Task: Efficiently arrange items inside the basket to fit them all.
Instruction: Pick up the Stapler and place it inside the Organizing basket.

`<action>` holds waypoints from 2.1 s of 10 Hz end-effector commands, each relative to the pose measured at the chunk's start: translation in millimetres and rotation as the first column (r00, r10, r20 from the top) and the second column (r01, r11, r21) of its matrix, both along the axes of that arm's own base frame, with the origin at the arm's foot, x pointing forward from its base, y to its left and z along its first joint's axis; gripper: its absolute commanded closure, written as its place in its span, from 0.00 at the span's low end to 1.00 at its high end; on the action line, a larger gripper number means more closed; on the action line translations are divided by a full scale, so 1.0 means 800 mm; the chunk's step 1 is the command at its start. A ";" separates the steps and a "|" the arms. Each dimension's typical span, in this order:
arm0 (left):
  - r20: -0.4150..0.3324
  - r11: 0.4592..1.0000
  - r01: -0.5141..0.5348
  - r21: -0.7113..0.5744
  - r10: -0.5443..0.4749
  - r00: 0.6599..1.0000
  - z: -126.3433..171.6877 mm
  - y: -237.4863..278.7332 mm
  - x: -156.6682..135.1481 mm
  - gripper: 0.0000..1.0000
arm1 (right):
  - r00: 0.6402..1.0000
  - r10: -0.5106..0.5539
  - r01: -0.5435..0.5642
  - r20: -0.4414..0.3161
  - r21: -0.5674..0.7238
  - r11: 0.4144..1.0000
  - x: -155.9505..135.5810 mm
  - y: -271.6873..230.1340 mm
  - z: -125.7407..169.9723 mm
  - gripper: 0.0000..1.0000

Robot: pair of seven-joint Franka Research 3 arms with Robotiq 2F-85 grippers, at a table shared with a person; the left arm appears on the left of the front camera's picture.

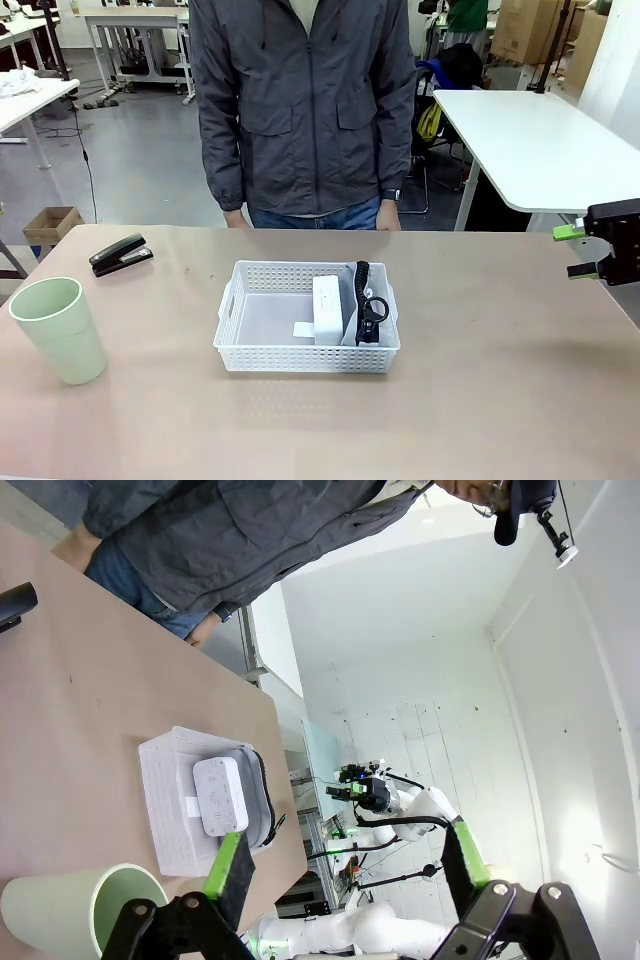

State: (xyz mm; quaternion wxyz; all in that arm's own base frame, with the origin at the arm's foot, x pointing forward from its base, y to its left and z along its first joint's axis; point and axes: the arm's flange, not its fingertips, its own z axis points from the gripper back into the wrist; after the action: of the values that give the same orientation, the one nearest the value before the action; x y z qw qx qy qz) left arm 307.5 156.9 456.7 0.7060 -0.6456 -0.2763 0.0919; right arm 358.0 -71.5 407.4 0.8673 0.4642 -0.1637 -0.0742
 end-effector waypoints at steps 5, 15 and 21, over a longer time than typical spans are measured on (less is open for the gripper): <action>0.077 0.818 -0.088 0.569 0.053 0.996 0.049 -0.034 0.056 0.00 | 1.000 0.006 -0.006 0.009 0.004 1.000 -0.001 -0.001 0.003 0.00; -0.149 0.320 0.262 0.910 -0.337 0.930 -0.012 -0.063 0.242 0.00 | 1.000 0.006 -0.006 0.009 0.004 1.000 -0.001 -0.001 0.003 0.00; -0.195 0.328 0.202 0.923 -0.055 0.979 -0.022 -0.078 0.300 0.00 | 1.000 0.006 -0.006 0.009 0.004 1.000 -0.001 -0.001 0.003 0.00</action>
State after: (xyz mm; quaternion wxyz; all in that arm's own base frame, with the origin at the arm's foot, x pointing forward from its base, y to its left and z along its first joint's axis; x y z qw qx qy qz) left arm 543.2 97.6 434.4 0.9650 -0.1437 -0.1817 -0.1231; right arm 358.1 -71.9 408.3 0.8675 0.4637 -0.1641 -0.0739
